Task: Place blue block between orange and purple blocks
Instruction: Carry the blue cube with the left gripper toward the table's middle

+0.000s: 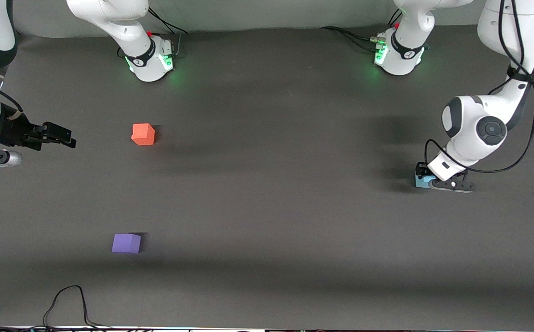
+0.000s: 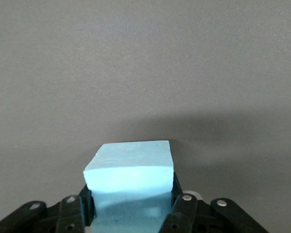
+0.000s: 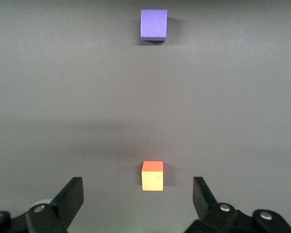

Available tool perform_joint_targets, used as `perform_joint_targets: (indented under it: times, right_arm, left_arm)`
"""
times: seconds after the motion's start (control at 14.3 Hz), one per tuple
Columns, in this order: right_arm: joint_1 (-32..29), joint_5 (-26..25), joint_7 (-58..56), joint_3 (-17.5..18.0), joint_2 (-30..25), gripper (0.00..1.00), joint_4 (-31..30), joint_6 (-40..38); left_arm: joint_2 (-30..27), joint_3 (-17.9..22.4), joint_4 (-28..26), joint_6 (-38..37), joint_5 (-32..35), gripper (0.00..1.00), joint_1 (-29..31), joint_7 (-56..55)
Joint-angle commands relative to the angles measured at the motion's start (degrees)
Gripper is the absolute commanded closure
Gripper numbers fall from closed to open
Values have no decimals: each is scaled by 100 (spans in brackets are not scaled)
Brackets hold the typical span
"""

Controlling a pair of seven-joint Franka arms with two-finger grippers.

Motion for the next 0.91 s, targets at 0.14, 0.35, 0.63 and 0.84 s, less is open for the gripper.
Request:
perform_joint_targets:
  times: [0.14, 0.35, 0.63, 0.84]
  right_arm:
    - [65, 0, 88, -15, -1, 0, -50, -60]
    - [74, 0, 106, 2, 8, 0, -50, -7]
    - [458, 35, 1052, 20, -27, 0, -50, 55]
    - [785, 96, 1213, 20, 34, 0, 37, 98]
  left_arm:
    - [-793, -206, 844, -2175, 26, 54, -295, -874]
    - [-812, -627, 1406, -2845, -9, 54, -1015, -2270]
    - [-190, -1077, 2363, -2899, -176, 54, -2165, -4221]
    - [723, -1077, 3383, -2873, -107, 54, -3106, -5251]
